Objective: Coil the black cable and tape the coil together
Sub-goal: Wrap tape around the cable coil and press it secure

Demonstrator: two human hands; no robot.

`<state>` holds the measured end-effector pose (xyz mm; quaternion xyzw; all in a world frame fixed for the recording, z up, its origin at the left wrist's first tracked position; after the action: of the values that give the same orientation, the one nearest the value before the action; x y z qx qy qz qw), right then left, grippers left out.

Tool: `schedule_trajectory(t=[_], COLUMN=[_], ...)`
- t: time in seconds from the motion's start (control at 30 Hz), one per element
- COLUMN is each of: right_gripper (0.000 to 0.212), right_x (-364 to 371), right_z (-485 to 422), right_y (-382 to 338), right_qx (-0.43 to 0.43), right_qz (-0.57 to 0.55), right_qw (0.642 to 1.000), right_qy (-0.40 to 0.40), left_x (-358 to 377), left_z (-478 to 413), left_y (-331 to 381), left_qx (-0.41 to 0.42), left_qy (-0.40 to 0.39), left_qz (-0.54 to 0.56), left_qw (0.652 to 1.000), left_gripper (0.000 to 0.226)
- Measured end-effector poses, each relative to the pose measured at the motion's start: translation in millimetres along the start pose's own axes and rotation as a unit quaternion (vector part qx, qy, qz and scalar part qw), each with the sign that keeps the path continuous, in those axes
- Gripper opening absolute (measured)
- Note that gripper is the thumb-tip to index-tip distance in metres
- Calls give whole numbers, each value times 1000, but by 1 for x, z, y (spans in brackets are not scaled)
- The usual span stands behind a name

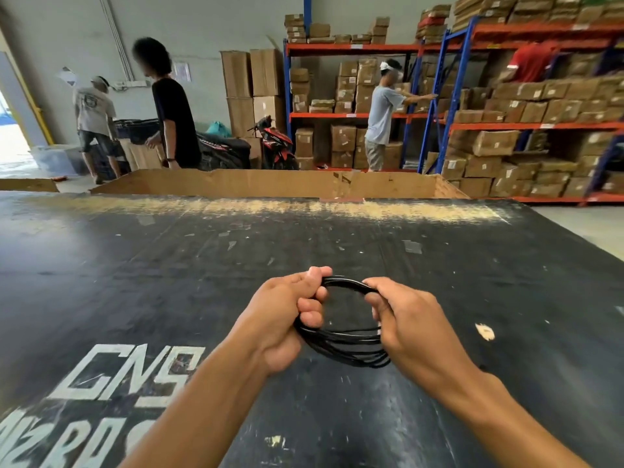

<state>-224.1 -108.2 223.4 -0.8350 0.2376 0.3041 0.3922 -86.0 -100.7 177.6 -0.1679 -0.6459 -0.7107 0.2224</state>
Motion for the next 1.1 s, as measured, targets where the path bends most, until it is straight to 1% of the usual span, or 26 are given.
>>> schedule_trajectory(t=[0.07,0.17,0.3,0.33,0.4,0.5,0.63,0.67,0.73,0.83,0.93,1.0,1.1], right_gripper=[19,21,23,24,27,28,31,31,27,22,18,17,17], right_x=[0,-3,4,6,8,6,-11,-17,-27,-38,-45,-47,-46], right_z=[9,24,55,63,76,89,110,115,122,129,133,137,140], right_y=[8,17,18,19,21,27,48,51,55,56,53,51,49], right_qx=[33,73,81,85,84,94,168,168,154,135,124,125,126], right_qz=[-38,-82,-58,-53,-48,-75,-118,-114,-90,-37,-22,-20,-12], right_qw=[999,994,995,995,995,993,979,979,984,990,992,992,992], right_qy=[8,28,23,21,10,4,1,2,4,-22,-21,-13,-17], left_x=[2,6,-7,-8,-8,-1,27,33,42,48,52,53,54], left_z=[7,25,45,50,59,68,79,82,86,93,98,99,100], left_y=[-12,-45,-89,-97,-107,-110,-116,-117,-117,-113,-102,-99,-104], left_qx=[-22,-93,-146,-155,-164,-125,-85,-77,-55,-12,38,57,52], left_qy=[-13,-31,-5,-3,7,39,50,48,40,41,43,40,13], left_qz=[10,34,-48,-58,-43,-5,-2,-22,-99,-195,-271,-322,-351], left_qw=[1000,995,988,986,985,991,995,996,993,980,961,944,935], left_gripper=[24,27,48,49,46,42,39,38,38,36,22,25,35])
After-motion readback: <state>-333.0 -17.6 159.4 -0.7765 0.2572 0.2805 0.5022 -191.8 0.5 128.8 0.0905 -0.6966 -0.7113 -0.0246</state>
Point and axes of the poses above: each hand's wrist, its own z-axis away from the middle knuckle, its own x-axis out of the palm, y = z × x, the point moved 10 cm from there along -z, towards the middle knuckle, and after that the axes turned 4 degrees about x, right-handed, at the moved point
